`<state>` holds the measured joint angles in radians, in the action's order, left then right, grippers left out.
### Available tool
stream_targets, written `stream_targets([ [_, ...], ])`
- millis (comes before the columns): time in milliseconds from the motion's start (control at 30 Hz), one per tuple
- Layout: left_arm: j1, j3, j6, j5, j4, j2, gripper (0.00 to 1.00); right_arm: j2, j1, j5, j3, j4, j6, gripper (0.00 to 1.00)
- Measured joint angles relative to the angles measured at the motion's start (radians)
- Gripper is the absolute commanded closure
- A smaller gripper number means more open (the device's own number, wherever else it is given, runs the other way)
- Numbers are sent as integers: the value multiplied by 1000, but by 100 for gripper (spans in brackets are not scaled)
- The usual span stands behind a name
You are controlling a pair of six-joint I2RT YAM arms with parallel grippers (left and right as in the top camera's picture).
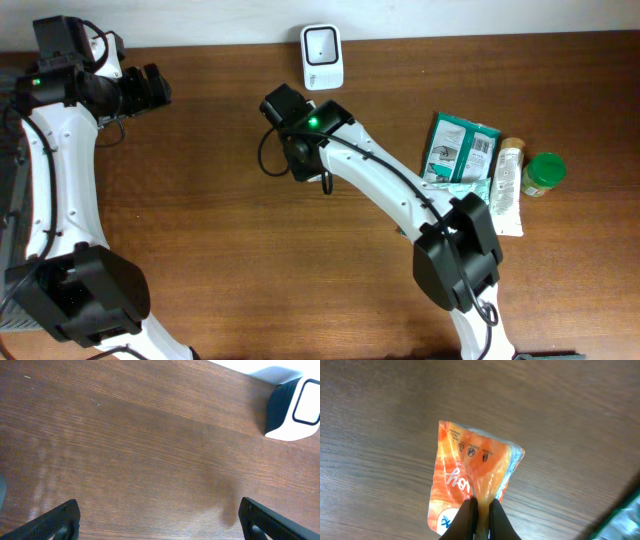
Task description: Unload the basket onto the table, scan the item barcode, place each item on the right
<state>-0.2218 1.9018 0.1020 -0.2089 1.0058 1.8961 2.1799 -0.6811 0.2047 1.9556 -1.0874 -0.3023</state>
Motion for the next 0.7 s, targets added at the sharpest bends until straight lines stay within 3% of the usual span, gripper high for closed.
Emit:
stream_targets([
  [200, 0, 0, 0, 0, 0, 0, 1, 12, 46, -245, -88, 110, 78, 96],
  [300, 0, 0, 0, 0, 0, 0, 1, 13, 97, -327, -138, 110, 183, 83],
  [333, 0, 0, 0, 0, 0, 0, 1, 13, 116, -342, -156, 109, 216, 69],
  [367, 0, 0, 0, 0, 0, 0, 1, 13, 129, -352, -169, 108, 237, 66],
  [667, 0, 0, 0, 0, 0, 0, 1, 17, 270, -503, -156, 12, 307, 61],
  [700, 0, 0, 0, 0, 0, 0, 1, 17, 280, -518, -142, -3, 308, 55],
])
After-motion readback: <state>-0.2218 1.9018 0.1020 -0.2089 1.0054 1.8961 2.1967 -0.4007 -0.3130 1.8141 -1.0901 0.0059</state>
